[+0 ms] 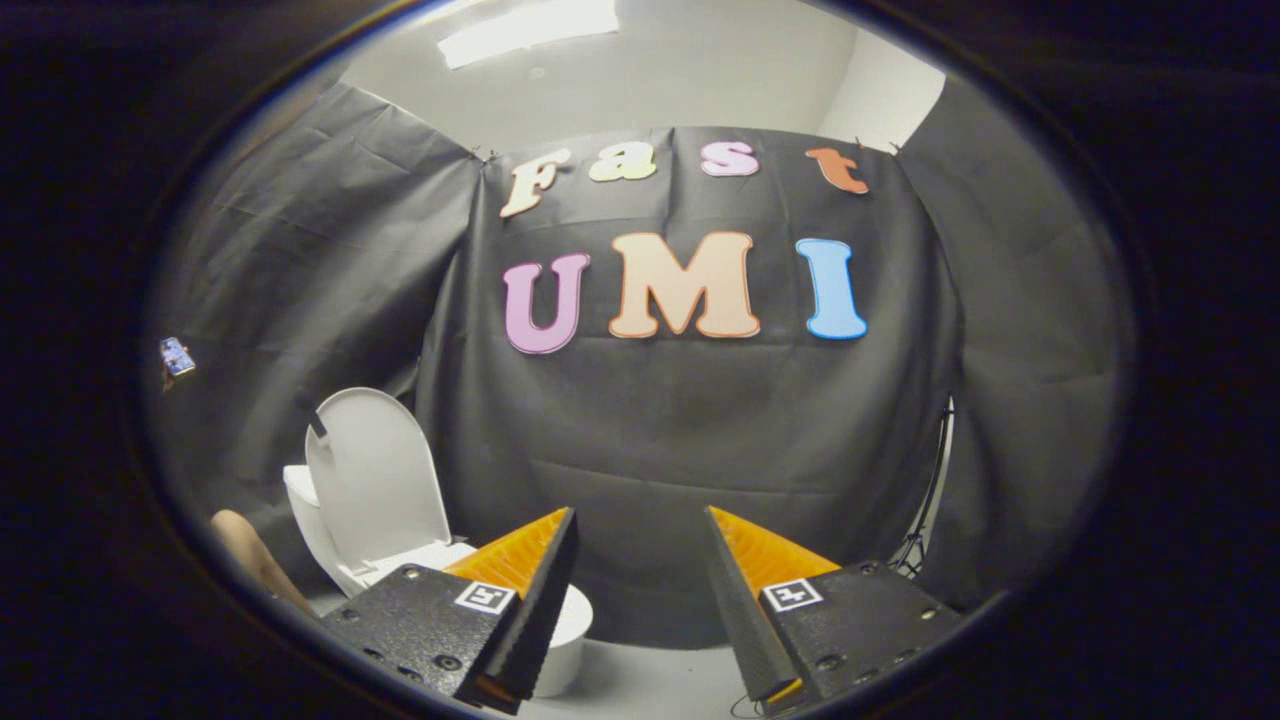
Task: Open the toilet lid.
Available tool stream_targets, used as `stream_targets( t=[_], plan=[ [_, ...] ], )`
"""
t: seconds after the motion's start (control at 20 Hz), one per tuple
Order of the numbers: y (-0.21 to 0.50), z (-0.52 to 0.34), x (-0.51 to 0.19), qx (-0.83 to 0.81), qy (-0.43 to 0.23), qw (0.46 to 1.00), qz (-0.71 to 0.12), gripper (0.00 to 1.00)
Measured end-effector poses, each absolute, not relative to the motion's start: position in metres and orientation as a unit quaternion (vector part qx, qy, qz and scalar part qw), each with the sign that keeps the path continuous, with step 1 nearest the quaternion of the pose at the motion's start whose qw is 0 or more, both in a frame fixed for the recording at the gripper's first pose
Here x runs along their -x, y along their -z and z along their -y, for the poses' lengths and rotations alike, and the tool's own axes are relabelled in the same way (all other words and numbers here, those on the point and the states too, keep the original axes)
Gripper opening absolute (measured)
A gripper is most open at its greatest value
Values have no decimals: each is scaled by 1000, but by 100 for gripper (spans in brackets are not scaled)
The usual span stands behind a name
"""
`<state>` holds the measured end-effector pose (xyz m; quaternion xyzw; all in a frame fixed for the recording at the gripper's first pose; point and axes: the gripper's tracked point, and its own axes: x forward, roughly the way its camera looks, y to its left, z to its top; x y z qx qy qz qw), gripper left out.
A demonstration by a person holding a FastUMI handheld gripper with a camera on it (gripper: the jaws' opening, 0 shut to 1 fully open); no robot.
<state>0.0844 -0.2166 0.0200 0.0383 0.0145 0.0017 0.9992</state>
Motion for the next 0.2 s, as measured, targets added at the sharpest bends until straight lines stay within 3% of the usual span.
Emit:
stream_targets(
  t=[0.2],
  plan=[
    [22,236,-73,-73,4,996,-58,75]
  ],
)
